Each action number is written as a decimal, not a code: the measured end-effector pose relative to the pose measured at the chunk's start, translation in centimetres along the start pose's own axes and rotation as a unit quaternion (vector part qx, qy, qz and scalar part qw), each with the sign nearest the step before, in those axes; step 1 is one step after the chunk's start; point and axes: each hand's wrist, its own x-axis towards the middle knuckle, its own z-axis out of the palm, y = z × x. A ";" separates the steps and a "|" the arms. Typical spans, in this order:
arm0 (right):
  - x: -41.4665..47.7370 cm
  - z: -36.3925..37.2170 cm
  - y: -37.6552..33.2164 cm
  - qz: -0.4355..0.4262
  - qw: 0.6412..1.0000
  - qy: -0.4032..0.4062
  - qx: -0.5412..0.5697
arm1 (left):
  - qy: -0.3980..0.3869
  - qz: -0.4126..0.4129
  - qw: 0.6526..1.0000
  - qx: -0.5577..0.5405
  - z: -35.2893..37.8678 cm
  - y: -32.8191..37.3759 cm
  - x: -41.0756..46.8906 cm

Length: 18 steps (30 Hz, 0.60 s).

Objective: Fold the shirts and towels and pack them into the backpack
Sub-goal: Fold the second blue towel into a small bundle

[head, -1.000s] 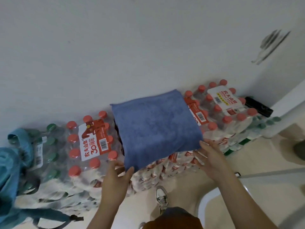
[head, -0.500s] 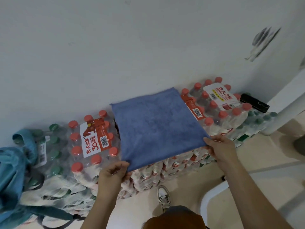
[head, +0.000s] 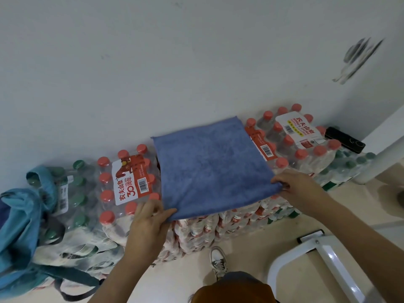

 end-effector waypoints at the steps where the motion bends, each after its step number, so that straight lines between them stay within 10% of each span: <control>1: 0.0 -0.2 0.3 -0.016 0.999 0.020 -0.019 | -0.003 0.019 1.000 0.010 -0.3 -0.1 0.2; 6: -0.4 -2.1 2.3 -0.095 0.987 0.072 -0.111 | -0.081 0.071 0.992 -0.066 -1.8 0.3 0.4; 11: -0.3 -3.4 2.5 -0.024 0.988 -0.093 -0.125 | -0.236 -0.053 0.965 -0.098 -1.9 2.0 0.7; 15: 1.0 -5.5 1.8 0.082 0.978 -0.138 0.134 | -0.227 -0.168 0.932 -0.225 -2.4 1.7 2.2; 18: 2.8 -6.0 0.7 0.174 0.895 -0.051 0.408 | -0.130 -0.271 0.869 -0.393 -3.1 1.8 4.3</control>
